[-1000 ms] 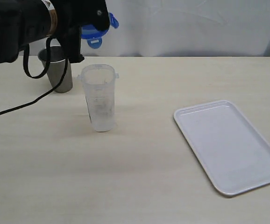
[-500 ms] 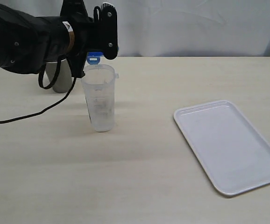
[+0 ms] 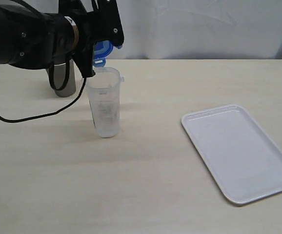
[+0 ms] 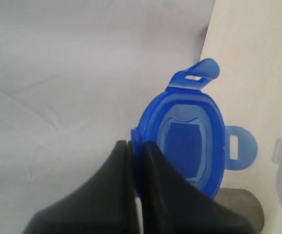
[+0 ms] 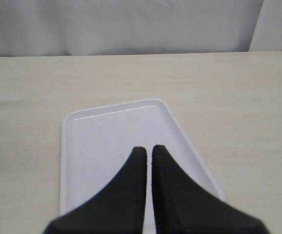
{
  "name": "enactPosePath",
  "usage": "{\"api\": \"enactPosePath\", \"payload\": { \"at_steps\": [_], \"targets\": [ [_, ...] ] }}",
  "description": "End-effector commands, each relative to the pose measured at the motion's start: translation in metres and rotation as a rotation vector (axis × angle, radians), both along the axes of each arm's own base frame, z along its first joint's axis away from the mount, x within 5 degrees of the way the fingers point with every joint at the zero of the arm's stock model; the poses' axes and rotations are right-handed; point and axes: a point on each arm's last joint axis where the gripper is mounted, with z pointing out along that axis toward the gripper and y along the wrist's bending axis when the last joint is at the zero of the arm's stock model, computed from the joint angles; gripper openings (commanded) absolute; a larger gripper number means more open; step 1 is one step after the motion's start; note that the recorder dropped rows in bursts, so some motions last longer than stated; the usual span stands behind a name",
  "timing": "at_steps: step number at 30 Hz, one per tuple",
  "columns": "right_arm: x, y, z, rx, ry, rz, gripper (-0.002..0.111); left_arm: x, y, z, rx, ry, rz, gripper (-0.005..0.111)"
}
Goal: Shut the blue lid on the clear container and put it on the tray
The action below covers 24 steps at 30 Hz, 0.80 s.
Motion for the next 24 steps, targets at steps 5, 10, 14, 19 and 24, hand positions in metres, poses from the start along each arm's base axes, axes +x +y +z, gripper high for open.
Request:
{"api": "enactPosePath", "payload": {
  "at_steps": [5, 10, 14, 19, 24],
  "targets": [
    [0.0, 0.0, 0.0, 0.005, -0.005, 0.0, 0.005, -0.011, -0.013, 0.004, 0.046, -0.03, 0.037, 0.0],
    [0.0, 0.0, 0.0, 0.005, -0.005, 0.0, 0.005, -0.015, -0.012, 0.009, 0.021, -0.024, 0.046, 0.0],
    [0.0, 0.0, 0.0, 0.005, -0.005, 0.0, 0.005, -0.022, -0.016, 0.018, 0.023, -0.039, 0.024, 0.0],
    [0.0, 0.0, 0.0, 0.005, -0.005, 0.0, 0.005, -0.024, -0.016, 0.012, 0.023, -0.015, 0.009, 0.0],
    [0.0, 0.0, 0.0, 0.005, -0.005, 0.0, 0.005, -0.024, -0.017, 0.011, 0.023, -0.014, -0.014, 0.0]
  ]
}}
